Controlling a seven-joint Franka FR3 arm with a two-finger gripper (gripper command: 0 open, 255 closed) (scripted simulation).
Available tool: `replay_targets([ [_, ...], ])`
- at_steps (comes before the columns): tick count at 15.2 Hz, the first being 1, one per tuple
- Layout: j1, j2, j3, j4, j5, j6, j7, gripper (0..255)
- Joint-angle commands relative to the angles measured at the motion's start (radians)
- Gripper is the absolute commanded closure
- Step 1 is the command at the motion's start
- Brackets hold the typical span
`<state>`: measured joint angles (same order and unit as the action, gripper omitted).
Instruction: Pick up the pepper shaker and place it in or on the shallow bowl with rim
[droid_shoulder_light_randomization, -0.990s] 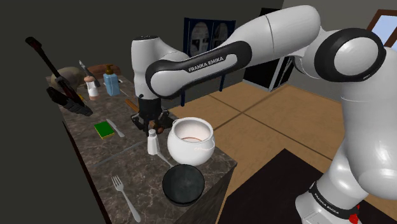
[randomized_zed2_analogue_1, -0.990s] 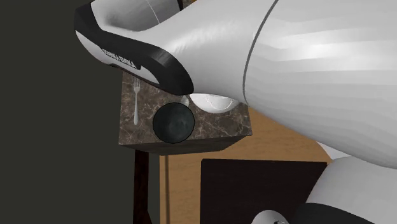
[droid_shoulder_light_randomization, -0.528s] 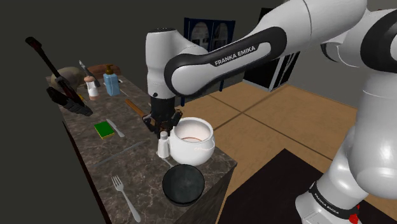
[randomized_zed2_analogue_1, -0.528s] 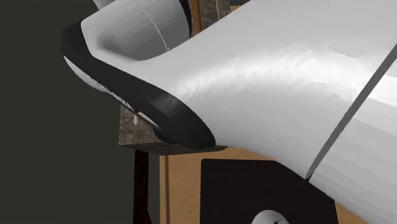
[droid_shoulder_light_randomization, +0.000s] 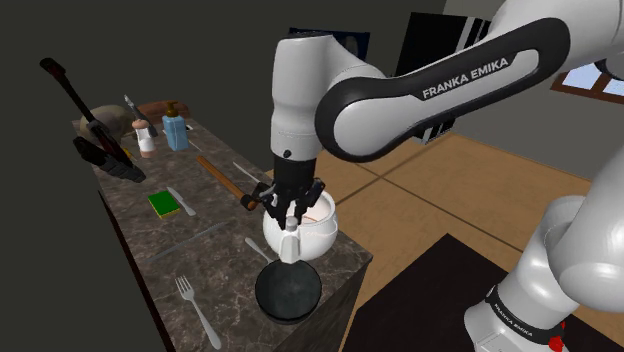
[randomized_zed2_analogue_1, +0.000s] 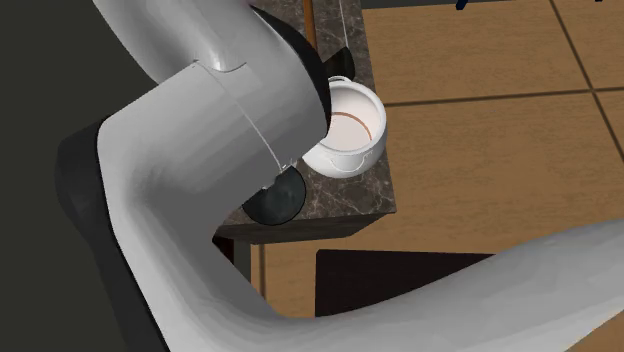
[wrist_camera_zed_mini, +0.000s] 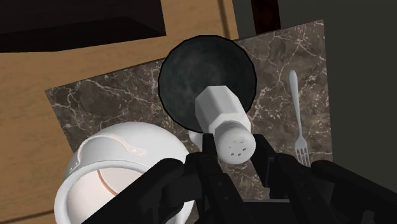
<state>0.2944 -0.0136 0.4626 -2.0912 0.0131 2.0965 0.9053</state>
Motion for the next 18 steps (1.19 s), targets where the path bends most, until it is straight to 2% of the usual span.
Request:
replay_targets([
  [1,0.0,-0.022,0.0,-0.029,0.012,0.009,-0.005,255],
  [18,0.007,0.104,0.001,-0.139,-0.061,0.231,0.046,255],
])
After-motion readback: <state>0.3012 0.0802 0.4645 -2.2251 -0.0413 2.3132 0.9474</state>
